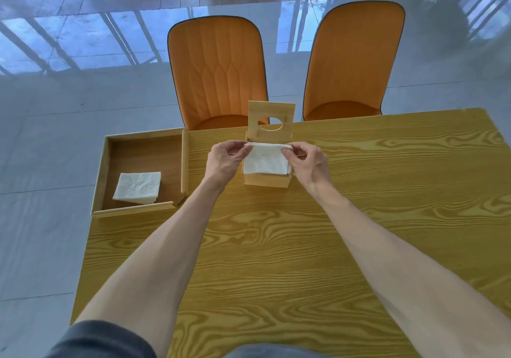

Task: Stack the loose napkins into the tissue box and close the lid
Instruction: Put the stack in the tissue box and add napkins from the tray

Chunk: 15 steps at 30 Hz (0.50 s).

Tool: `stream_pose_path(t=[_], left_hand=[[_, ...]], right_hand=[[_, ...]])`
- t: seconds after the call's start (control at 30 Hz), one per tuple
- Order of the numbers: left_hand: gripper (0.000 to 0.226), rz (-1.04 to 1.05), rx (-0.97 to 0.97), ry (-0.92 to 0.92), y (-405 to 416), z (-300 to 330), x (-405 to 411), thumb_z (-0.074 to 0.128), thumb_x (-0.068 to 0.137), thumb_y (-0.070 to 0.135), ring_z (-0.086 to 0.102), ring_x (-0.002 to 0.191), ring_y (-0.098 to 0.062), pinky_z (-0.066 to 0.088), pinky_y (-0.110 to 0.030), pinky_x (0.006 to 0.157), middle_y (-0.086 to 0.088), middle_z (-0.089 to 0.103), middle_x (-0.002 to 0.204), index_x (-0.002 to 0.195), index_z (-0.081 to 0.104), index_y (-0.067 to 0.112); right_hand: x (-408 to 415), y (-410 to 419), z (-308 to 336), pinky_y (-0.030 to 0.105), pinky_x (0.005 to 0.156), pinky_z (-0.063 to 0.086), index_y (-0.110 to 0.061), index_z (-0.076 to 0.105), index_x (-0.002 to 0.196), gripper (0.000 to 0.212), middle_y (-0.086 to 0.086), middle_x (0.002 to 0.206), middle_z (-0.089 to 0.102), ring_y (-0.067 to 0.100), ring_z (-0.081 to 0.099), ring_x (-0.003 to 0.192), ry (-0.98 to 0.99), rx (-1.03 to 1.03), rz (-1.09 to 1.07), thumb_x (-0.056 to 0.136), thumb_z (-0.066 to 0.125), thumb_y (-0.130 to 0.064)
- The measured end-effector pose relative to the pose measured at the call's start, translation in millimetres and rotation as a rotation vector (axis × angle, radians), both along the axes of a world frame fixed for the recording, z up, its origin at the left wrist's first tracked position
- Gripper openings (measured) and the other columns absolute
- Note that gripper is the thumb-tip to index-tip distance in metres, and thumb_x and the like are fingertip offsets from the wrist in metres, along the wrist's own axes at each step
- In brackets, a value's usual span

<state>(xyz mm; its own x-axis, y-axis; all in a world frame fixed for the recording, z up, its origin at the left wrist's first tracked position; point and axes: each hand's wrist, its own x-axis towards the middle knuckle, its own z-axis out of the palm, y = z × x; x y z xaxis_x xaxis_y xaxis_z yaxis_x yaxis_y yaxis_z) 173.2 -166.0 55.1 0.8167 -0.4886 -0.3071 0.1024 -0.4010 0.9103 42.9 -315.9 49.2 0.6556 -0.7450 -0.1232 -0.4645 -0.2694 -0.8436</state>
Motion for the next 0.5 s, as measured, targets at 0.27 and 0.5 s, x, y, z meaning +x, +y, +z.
stream_pose_path(t=[0.27,0.5], left_hand=[[0.024,0.056,0.161,-0.098,-18,-14,6,0.073,0.086,0.036,0.07,0.092,-0.012,0.056,-0.029,0.084,0.004,0.075,0.096,0.104,0.073,0.02],[0.021,0.023,0.307,-0.242,-25,-22,1,0.069,0.088,0.037,0.063,0.08,-0.012,0.053,-0.032,0.07,0.009,0.068,0.09,0.105,0.073,0.024]], right_hand=[[12,-1,-16,0.028,0.069,0.056,-0.013,0.071,0.105,0.028,0.002,0.096,0.076,0.013,0.067,0.079,0.122,-0.021,-0.129,0.09,0.069,-0.036],[22,-5,-25,0.025,0.065,0.042,-0.021,0.075,0.1,0.023,0.003,0.102,0.073,0.016,0.064,0.087,0.255,-0.168,-0.111,0.09,0.066,-0.039]])
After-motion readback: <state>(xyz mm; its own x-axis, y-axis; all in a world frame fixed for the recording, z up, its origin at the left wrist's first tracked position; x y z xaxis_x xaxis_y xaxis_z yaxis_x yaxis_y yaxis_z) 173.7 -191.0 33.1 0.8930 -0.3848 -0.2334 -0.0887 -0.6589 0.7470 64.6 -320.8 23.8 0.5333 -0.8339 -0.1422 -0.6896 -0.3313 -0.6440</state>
